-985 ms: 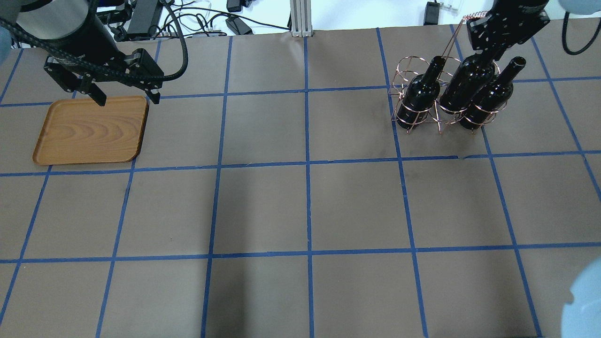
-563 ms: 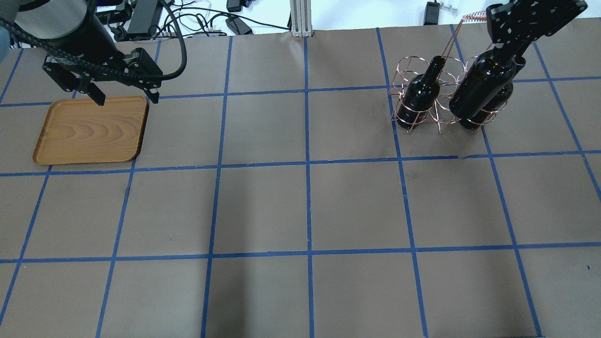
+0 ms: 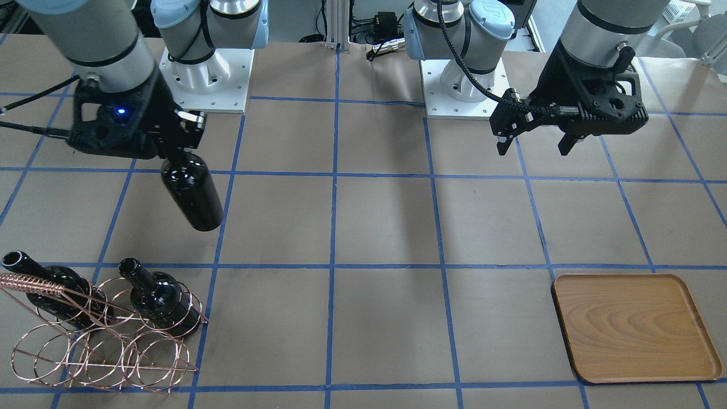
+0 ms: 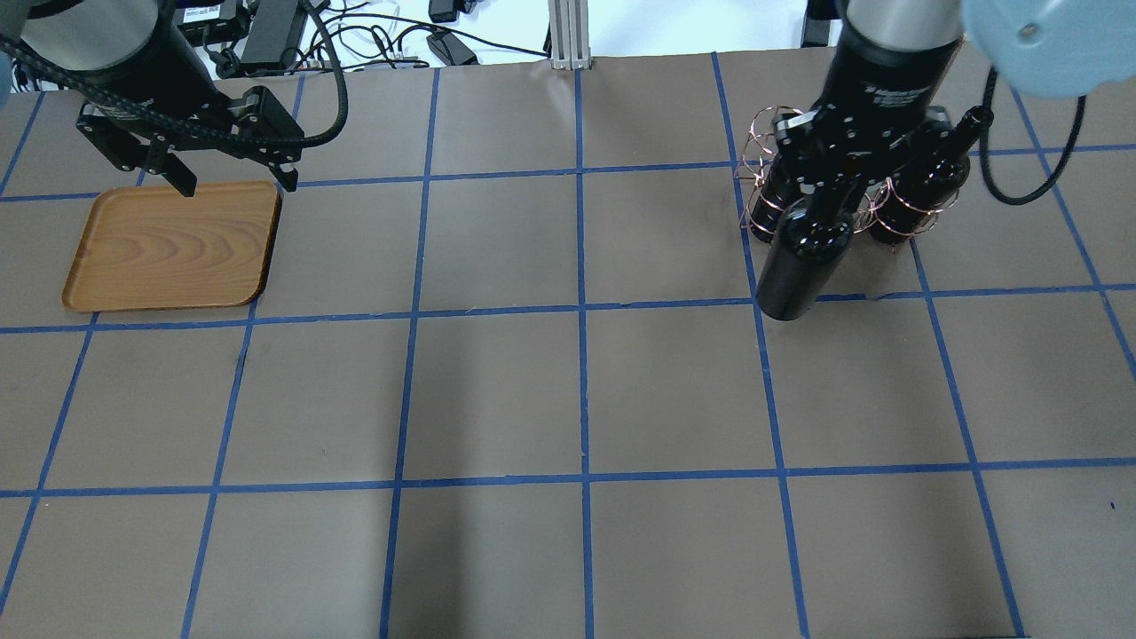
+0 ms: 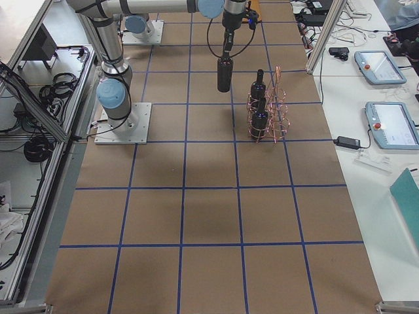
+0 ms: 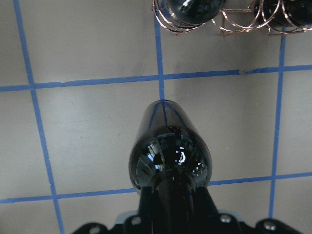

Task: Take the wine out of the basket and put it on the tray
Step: 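Carry the bottle with the right gripper toward the table center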

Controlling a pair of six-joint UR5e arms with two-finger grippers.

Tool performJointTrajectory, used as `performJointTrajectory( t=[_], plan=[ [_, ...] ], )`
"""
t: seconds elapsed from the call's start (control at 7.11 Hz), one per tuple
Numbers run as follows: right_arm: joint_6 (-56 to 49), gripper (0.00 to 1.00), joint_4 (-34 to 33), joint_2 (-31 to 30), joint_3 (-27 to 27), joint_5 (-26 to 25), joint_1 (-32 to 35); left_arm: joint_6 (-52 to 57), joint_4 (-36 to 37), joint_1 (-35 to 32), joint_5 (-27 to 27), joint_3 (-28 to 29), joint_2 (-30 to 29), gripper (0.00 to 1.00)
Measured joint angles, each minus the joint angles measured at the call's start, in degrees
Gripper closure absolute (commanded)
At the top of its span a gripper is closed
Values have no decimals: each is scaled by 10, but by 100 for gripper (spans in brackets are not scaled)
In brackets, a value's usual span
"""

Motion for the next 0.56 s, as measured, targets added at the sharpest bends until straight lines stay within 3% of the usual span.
performJointTrajectory(
  t=[0.56],
  plan=[
    [183,94,-102,58,2,16,127,24,0,75,-2,2,4,0]
  ],
)
